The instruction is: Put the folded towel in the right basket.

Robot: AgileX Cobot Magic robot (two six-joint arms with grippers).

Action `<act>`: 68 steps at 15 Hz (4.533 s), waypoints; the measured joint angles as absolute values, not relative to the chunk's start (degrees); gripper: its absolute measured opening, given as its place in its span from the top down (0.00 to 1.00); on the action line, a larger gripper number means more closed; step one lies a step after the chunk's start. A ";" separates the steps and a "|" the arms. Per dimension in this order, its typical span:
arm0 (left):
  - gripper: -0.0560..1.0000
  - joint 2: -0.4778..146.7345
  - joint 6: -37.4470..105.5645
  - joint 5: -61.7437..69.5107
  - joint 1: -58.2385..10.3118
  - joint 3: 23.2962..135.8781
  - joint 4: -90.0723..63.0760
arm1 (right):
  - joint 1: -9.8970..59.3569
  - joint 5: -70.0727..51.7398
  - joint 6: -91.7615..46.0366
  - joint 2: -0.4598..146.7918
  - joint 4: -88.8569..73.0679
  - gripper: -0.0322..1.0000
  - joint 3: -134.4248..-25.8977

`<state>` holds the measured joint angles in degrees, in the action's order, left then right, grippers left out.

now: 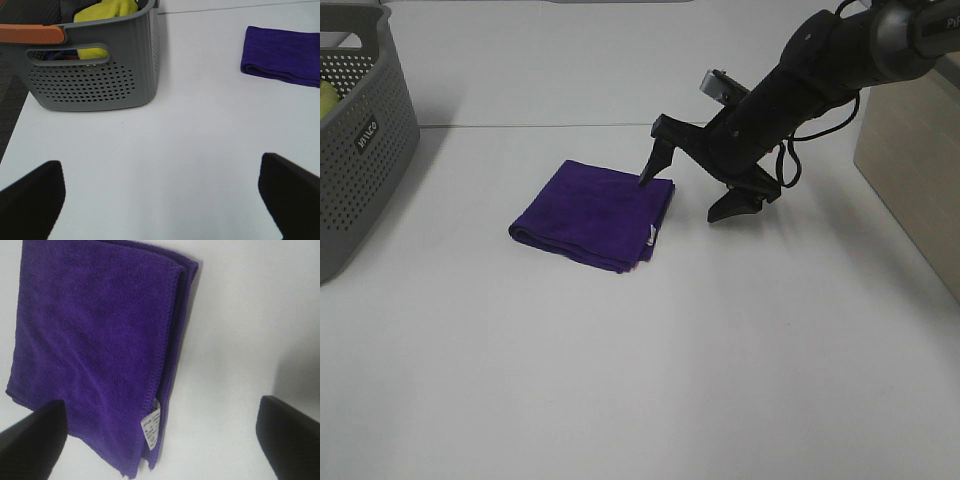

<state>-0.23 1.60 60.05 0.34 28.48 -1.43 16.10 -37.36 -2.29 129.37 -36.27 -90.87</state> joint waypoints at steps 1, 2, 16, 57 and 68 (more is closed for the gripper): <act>0.01 -0.23 1.60 60.05 0.34 28.48 -1.43 | 16.10 -37.30 -2.29 130.06 -36.33 0.08 -91.21; 0.01 -0.23 1.60 60.05 0.34 28.48 -1.43 | 16.10 -37.18 -2.29 130.41 -36.33 0.08 -91.21; 0.01 -0.23 1.60 60.05 0.34 28.48 -1.43 | 29.79 -25.04 -2.23 138.25 -40.97 0.60 -95.17; 0.01 -0.23 1.60 60.05 0.34 28.48 -1.43 | -19.77 -50.13 -6.47 99.58 -13.29 0.03 -97.29; 0.01 -0.23 1.60 60.05 0.34 28.48 -1.43 | 3.32 -53.40 -7.05 97.29 -10.14 0.02 -97.29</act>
